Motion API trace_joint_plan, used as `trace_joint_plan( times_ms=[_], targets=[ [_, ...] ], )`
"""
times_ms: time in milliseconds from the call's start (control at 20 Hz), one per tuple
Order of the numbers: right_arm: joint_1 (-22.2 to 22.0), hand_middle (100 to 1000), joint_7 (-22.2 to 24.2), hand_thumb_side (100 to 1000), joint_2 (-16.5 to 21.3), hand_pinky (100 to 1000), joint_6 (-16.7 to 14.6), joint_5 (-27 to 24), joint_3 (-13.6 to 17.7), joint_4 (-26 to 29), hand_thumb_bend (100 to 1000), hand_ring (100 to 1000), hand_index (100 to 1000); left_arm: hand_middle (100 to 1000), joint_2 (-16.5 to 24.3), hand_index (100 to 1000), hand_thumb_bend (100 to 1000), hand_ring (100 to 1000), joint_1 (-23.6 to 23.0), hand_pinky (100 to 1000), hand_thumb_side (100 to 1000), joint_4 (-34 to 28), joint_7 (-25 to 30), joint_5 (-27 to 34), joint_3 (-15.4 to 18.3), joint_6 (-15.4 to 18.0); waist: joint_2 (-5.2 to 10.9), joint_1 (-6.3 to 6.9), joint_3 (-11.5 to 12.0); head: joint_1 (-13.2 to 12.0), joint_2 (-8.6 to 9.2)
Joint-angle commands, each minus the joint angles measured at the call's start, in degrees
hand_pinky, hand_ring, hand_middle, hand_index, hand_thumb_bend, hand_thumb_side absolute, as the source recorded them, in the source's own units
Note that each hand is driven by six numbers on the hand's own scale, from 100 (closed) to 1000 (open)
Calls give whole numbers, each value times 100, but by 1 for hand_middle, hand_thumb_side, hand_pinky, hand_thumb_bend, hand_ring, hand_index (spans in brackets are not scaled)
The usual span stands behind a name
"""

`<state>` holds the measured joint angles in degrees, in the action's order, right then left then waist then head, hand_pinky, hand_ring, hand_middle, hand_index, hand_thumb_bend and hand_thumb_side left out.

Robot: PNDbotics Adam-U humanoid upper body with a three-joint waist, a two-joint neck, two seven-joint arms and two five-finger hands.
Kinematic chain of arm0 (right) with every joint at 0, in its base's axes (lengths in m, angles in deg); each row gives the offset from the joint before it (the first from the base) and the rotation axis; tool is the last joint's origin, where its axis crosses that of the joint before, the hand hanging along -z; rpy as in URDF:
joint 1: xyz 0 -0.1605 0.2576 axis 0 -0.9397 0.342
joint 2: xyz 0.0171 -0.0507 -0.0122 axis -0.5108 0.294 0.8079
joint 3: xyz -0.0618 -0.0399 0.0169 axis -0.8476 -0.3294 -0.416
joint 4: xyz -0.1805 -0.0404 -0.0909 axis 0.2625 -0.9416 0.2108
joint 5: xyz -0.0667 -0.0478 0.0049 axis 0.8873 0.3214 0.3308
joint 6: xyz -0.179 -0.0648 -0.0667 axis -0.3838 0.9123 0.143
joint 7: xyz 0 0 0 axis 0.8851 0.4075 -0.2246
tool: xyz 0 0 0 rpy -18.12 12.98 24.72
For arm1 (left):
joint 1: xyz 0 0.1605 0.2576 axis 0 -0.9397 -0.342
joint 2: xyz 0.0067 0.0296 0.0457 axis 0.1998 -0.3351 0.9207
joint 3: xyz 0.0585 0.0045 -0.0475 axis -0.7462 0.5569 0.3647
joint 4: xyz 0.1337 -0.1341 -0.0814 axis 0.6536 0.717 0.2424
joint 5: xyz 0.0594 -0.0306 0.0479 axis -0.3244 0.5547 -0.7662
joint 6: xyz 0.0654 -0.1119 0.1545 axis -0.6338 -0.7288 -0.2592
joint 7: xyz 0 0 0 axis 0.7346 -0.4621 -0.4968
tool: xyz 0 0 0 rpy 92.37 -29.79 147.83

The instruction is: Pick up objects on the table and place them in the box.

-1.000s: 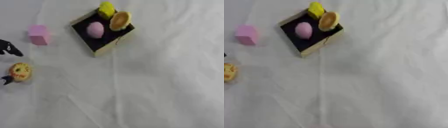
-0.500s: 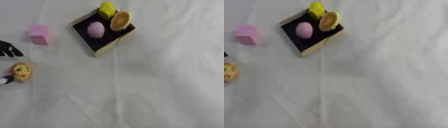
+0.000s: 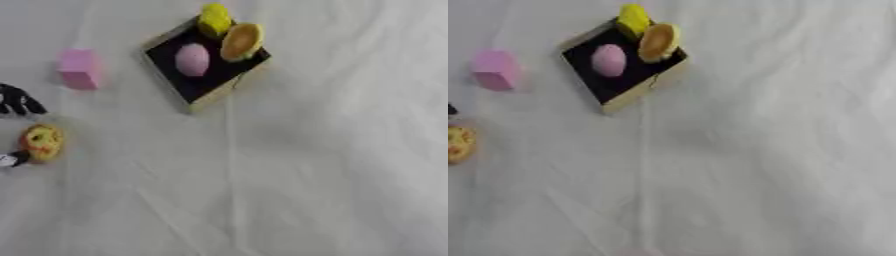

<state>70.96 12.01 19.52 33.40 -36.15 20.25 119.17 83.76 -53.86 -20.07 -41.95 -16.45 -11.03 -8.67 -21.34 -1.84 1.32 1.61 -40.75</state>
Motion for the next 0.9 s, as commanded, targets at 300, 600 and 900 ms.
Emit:
trace_joint_plan(
  times_ms=[300, 600, 900],
  targets=[
    [46, 645, 18, 470, 81, 929, 59, -58, 96, 83, 100, 823, 812, 680, 60, 760, 342, 726, 88, 748, 117, 29, -135, 107, 0, -3, 112, 43, -7, -9, 31],
    [39, 644, 23, 470, 38, 931, 102, -67, 94, 83, 100, 824, 812, 609, 27, 696, 325, 654, 87, 713, 126, 41, -190, 140, -47, -18, 106, 40, -6, -9, 30],
    [16, 643, 39, 470, -13, 933, 144, -119, 104, 83, 100, 825, 812, 538, -15, 617, 204, 585, 119, 659, 173, 83, -194, -132, -150, 78, 107, 44, -20, -21, 14]
  ],
)
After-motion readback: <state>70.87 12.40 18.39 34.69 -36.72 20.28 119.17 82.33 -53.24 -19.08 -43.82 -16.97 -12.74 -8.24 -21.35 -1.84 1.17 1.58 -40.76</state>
